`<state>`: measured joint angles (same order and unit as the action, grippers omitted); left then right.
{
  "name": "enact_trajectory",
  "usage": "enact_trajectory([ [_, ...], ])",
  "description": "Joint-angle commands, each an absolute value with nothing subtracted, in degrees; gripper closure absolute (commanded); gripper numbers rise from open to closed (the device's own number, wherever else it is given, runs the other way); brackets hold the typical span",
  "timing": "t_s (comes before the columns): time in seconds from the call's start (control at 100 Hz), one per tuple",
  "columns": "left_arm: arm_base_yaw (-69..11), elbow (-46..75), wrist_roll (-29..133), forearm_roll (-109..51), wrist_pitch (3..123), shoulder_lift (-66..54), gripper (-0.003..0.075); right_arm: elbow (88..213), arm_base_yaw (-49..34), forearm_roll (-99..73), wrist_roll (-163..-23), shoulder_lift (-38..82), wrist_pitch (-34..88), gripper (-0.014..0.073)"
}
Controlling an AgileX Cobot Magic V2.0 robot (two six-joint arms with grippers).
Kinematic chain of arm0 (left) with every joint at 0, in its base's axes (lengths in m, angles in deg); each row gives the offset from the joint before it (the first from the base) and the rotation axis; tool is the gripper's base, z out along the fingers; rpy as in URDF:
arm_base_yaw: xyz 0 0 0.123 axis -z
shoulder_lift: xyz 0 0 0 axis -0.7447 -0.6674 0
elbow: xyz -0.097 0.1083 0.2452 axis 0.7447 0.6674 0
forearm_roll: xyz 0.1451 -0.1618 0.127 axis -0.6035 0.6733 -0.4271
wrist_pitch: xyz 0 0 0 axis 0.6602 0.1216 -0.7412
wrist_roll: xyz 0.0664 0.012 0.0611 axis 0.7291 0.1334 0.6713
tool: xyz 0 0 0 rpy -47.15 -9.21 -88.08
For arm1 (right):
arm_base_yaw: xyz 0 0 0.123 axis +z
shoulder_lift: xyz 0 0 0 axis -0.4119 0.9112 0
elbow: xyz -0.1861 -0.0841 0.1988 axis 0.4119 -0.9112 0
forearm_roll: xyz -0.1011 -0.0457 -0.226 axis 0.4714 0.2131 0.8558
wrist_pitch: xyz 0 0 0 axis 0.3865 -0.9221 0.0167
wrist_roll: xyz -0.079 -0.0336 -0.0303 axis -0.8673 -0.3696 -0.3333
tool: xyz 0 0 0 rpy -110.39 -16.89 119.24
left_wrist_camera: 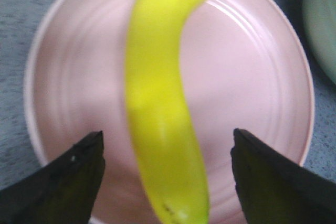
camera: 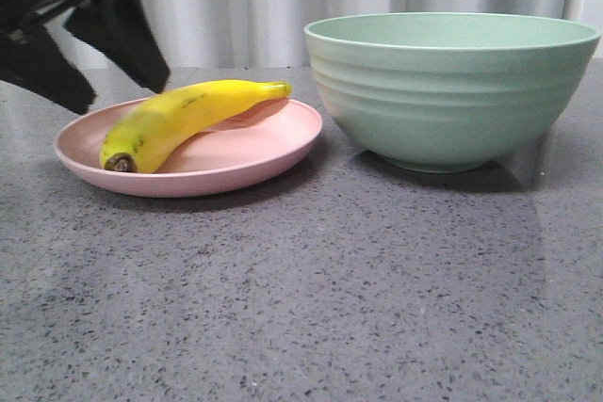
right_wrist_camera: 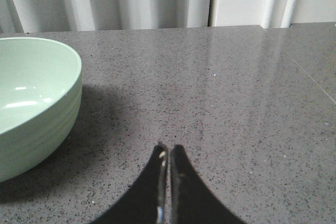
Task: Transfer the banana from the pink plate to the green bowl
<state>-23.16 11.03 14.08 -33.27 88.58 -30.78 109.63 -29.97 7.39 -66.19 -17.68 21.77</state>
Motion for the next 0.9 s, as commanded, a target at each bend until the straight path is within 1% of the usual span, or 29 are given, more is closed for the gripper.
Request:
enact_trajectory([
  [0.0,-22.0,8.5,14.3,-31.8,87.3,-30.5,0.0259,111.8,-29.8,7.5,-66.6,-16.7,26.6,0.0665],
  [0.69,-22.0,8.1,14.3,-32.4,91.1,-35.6,0.0265,111.8,-29.8,7.5,-66.6,-16.7,28.2,0.0665],
  [0.74,-22.0,8.1,14.3,-32.4,91.1,-35.6,0.0287,111.8,-29.8,7.5,-66.6,-16.7,28.2,0.0666],
  [0.79,-22.0,8.1,14.3,-32.4,91.1,-35.6,0.0327,111.8,-29.8,7.5,-66.6,-16.7,28.3,0.0666],
  [0.86,-22.0,8.1,14.3,-32.3,91.2,-35.6,0.0411,111.8,-29.8,7.5,-66.6,-16.7,28.3,0.0666],
  [0.89,-22.0,8.1,14.3,-32.3,91.2,-35.6,0.0463,111.8,-29.8,7.5,-66.6,-16.7,28.3,0.0666],
])
